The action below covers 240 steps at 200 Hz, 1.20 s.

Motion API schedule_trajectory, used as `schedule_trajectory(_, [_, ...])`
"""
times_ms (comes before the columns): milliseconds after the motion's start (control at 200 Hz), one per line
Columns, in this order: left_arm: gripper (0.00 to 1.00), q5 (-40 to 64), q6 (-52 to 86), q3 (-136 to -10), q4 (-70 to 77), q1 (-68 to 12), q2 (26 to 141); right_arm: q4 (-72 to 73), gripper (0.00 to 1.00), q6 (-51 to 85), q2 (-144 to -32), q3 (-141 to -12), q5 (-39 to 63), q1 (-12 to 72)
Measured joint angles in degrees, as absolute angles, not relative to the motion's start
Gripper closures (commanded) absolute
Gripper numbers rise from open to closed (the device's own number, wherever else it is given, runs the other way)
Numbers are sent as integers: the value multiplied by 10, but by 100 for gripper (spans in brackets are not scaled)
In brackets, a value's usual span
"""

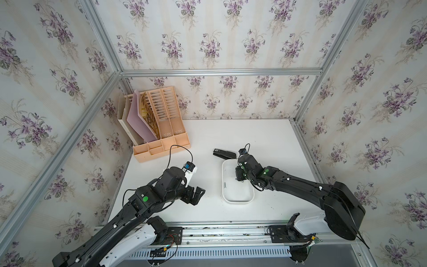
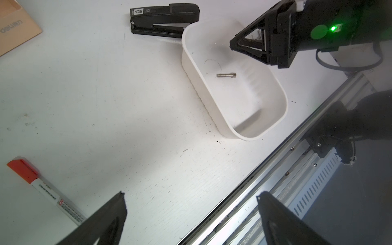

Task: Take out the screws from the storage box
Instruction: Pick up the screw from the storage box.

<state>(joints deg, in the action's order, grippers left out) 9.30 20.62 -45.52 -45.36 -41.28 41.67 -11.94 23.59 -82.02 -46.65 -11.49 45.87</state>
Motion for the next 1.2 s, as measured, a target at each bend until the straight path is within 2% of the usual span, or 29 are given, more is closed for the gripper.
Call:
schedule_trajectory(150, [1, 92, 206, -455, -454, -413, 417, -120, 58, 227, -826, -462, -93, 461])
schedule_trajectory(420, [1, 92, 210, -455, -454, -413, 420, -136, 64, 230, -874, -459, -80, 460])
schedule_trajectory(804, [1, 92, 210, -455, -454, -413, 420, -164, 59, 240, -945, -484, -92, 460])
schedule_trajectory(874, [1, 92, 210, -455, -454, -413, 420, -166, 64, 241, -951, -489, -96, 461])
schedule_trajectory(1004, [1, 92, 210, -455, -454, -413, 420, -164, 81, 243, -963, -498, -102, 461])
schedule_trajectory(1199, [1, 92, 211, -455, -454, -413, 420, -164, 94, 245, -970, -506, -111, 461])
